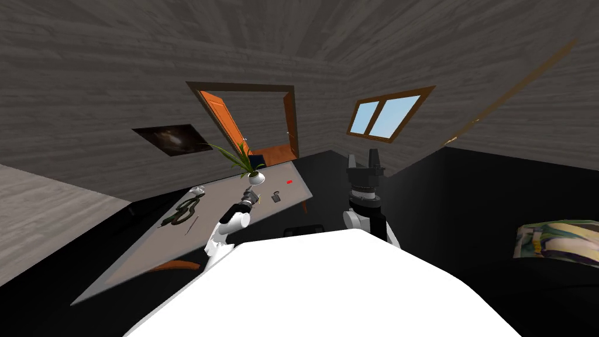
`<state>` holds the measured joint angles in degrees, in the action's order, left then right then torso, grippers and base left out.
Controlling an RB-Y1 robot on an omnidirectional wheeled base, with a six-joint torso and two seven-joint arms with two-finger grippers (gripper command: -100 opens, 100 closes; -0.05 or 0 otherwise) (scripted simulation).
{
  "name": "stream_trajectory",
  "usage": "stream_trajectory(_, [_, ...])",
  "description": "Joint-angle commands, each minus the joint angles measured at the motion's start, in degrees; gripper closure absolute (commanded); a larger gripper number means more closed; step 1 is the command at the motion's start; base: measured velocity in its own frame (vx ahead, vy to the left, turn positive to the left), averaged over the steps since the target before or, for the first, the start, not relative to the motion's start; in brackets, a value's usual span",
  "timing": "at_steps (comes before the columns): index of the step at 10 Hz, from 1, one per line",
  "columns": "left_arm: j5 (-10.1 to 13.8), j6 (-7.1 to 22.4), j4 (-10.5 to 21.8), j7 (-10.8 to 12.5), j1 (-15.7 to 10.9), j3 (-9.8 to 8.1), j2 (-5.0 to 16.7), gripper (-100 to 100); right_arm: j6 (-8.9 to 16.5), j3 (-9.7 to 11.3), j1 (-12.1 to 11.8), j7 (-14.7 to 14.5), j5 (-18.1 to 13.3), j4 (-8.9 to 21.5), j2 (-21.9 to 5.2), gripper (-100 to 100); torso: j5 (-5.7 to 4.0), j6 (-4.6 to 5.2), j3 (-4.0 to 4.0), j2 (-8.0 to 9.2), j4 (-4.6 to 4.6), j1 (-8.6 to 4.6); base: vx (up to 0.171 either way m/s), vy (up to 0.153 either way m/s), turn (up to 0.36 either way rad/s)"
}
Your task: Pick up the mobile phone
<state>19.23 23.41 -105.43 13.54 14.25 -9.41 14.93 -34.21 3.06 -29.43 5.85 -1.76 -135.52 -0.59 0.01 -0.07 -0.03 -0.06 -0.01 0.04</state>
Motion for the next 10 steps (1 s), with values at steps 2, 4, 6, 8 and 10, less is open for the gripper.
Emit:
stream_trajectory(2, [0.9,3.9,2.0,0.3,-1.0,-0.91,0.6,-100,0.0,0.0,0.0,0.0,0.0,0.0,0.0,0,0.0,0.05,0.0,0.0,0.0,0.0,0.004,0.017,-0.165])
stream_trajectory(4, [1.8,7.1,4.3,0.6,-2.2,-1.71,1.2,-100,0.0,0.0,0.0,0.0,0.0,0.0,0.0,0,0.01,0.04,-0.01,-0.01,0.0,0.06,0.004,0.029,-0.156])
stream_trajectory(6, [2.6,10.3,6.7,0.8,-3.4,-2.52,1.7,-100,0.0,0.0,0.0,0.0,0.0,0.0,0.0,0,0.01,0.05,-0.01,-0.02,0.0,0.05,0.004,0.022,-0.18])
stream_trajectory(8, [3.5,13.5,9.2,1.0,-4.6,-3.31,2.3,-100,0.0,0.0,0.0,0.0,0.0,0.0,0.0,0,0.01,0.04,0.0,0.0,0.0,0.03,-0.002,0.022,-0.161])
stream_trajectory(10, [4.3,16.5,11.6,1.3,-5.8,-4.1,2.8,-100,0.0,0.0,0.0,0.0,0.0,0.0,0.0,0,0.01,0.04,0.0,-0.01,0.0,0.04,0.001,0.025,-0.159])
